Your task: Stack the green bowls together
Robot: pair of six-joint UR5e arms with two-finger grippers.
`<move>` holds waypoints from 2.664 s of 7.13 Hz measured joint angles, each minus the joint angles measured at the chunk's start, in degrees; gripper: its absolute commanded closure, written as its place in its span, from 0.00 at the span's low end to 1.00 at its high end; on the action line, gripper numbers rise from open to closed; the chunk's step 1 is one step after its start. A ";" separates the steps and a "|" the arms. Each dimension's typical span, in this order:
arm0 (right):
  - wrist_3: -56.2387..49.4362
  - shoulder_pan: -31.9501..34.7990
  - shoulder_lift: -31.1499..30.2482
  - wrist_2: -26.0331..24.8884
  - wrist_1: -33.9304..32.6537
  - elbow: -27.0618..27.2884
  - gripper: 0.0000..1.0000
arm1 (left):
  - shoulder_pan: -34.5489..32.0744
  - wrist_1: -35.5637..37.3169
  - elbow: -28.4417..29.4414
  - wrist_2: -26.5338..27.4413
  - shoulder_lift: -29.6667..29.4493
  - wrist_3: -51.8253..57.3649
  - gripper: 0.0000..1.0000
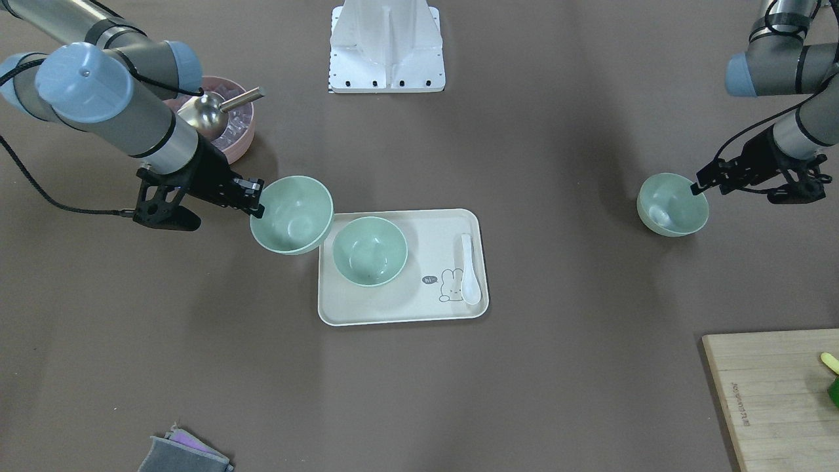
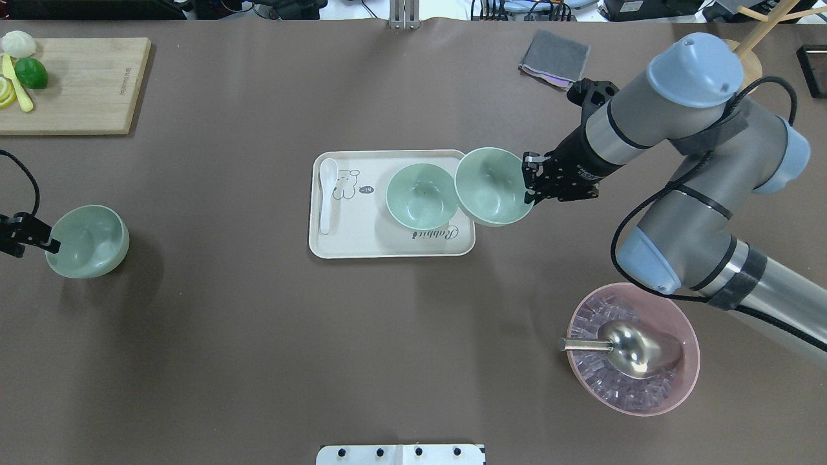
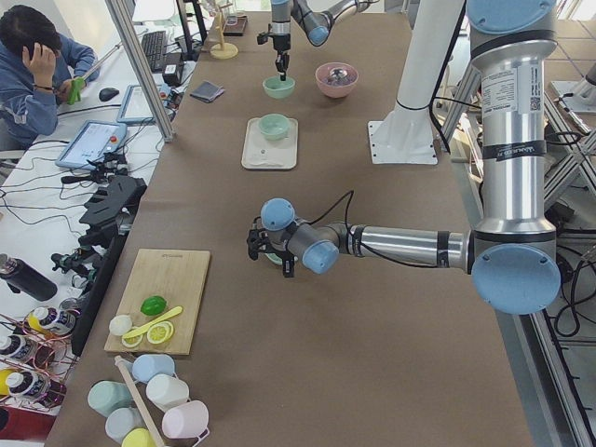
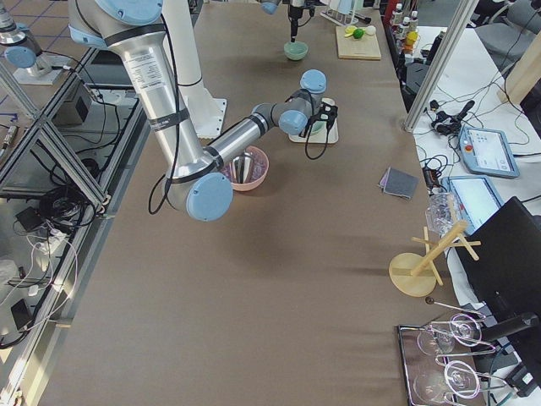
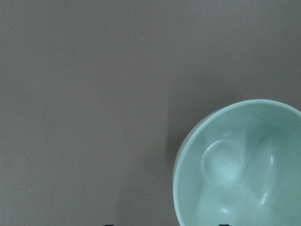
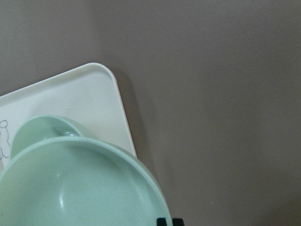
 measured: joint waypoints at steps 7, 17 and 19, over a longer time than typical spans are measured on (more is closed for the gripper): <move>7.32 -7.78 7.57 -10.03 -0.28 -3.93 1.00 | 0.77 -1.54 1.93 -0.42 -2.93 -2.85 1.00; 11.31 -0.25 5.40 -1.77 -0.26 -0.43 0.00 | 6.85 -2.93 -5.56 0.30 -10.57 -25.81 1.00; 5.36 8.93 -2.01 8.32 -0.30 3.17 0.00 | 13.51 2.28 -6.77 4.94 -23.29 -40.84 1.00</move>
